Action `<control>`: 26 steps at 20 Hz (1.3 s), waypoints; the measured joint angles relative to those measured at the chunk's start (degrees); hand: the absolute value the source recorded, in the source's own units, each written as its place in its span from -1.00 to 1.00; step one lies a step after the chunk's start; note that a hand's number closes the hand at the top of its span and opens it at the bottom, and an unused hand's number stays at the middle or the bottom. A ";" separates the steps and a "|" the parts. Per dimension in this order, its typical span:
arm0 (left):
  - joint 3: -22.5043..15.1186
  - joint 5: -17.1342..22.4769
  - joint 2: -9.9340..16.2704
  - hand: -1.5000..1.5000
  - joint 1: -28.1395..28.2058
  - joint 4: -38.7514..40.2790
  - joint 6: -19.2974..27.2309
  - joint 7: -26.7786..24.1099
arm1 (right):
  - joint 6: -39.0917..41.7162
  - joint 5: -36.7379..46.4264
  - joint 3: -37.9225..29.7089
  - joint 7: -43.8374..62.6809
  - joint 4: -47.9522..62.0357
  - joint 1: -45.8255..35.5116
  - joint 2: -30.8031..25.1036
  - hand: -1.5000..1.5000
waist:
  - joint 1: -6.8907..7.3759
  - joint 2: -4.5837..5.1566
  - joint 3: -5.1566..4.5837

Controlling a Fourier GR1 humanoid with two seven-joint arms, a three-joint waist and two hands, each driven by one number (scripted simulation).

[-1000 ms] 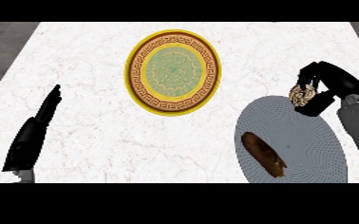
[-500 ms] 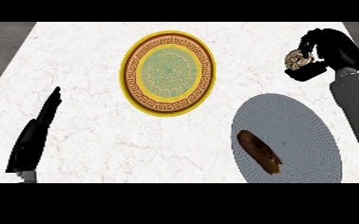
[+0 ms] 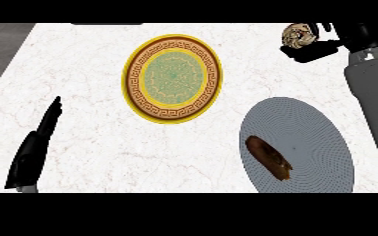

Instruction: Pick the cupcake from the placemat and place it in the plate

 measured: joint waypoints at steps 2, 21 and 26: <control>0.47 0.47 0.46 0.00 0.31 -0.35 -0.69 -0.10 | 1.90 -1.28 0.14 0.62 -3.24 -0.14 1.16 1.00 | -0.05 0.00 0.00; 0.99 0.12 0.39 0.00 -0.15 -0.35 -2.07 -0.59 | 4.47 2.08 8.11 21.20 -0.96 -14.61 24.74 1.00 | 1.13 0.41 -0.03; 0.90 -0.50 -0.02 0.00 -2.26 1.13 -1.54 -0.49 | 1.71 1.68 10.82 20.14 9.92 -18.17 27.43 1.00 | 1.60 0.62 -0.03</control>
